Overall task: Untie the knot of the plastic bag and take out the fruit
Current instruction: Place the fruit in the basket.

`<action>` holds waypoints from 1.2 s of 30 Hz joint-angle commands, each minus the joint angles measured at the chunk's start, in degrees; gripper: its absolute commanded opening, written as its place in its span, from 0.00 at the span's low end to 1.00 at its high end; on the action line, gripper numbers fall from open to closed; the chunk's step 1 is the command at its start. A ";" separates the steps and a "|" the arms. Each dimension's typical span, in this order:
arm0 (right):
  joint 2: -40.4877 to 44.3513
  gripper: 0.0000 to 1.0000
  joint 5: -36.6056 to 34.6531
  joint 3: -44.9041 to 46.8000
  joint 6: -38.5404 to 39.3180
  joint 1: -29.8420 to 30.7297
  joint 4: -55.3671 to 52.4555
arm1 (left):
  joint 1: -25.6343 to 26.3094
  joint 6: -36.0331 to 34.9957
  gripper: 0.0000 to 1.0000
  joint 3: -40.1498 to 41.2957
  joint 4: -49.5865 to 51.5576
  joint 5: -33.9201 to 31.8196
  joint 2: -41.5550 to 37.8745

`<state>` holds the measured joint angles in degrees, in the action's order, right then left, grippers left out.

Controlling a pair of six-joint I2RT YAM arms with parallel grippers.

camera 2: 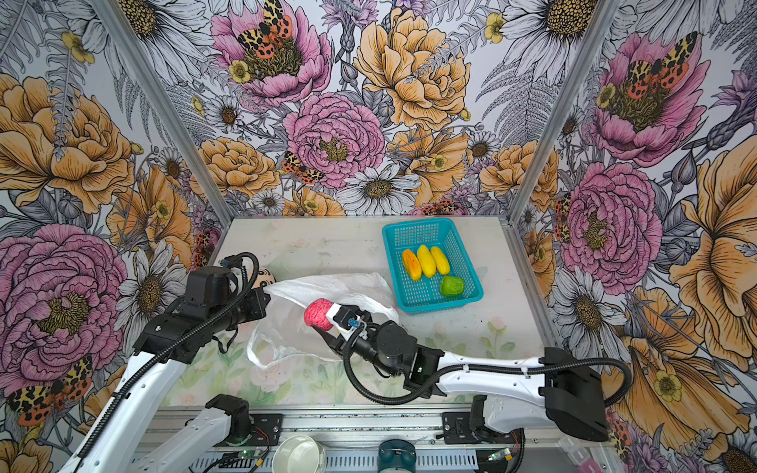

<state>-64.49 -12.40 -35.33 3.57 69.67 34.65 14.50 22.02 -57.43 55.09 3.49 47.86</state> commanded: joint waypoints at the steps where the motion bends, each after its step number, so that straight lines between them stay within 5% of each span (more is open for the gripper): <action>1: 9.37 0.27 -2.83 5.01 2.14 -1.50 4.78 | 0.13 -1.01 0.00 0.29 -1.21 -0.56 -0.36; 8: 24.66 0.27 -12.85 10.63 -1.77 -9.52 -0.07 | 0.27 -0.93 0.00 0.30 -1.21 -1.45 -0.33; 13: 26.96 0.29 -26.70 12.61 -3.58 -15.00 -1.34 | 0.51 -0.93 0.00 0.37 -1.18 -1.26 -0.64; 16: 24.76 0.32 -29.09 12.75 -7.76 -19.91 -3.22 | 0.53 -0.82 0.00 0.39 -1.26 -1.86 -0.92; 20: 17.05 0.33 -24.24 8.45 -16.94 -29.57 -12.26 | 0.25 -0.93 0.00 0.30 -1.20 -1.11 0.11; 26: 0.02 0.27 -3.76 -0.77 -30.52 -44.71 -22.82 | 0.65 -0.83 0.00 0.39 -1.21 -1.85 -1.05; 36: -22.26 0.27 0.92 -11.97 -37.22 -49.98 -32.25 | 0.70 -0.93 0.00 0.39 -1.16 -1.37 -0.48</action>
<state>-83.64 -14.72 -44.99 -30.22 20.25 5.48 14.83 22.02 -57.41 55.07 3.01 47.68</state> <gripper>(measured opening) 0.563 0.050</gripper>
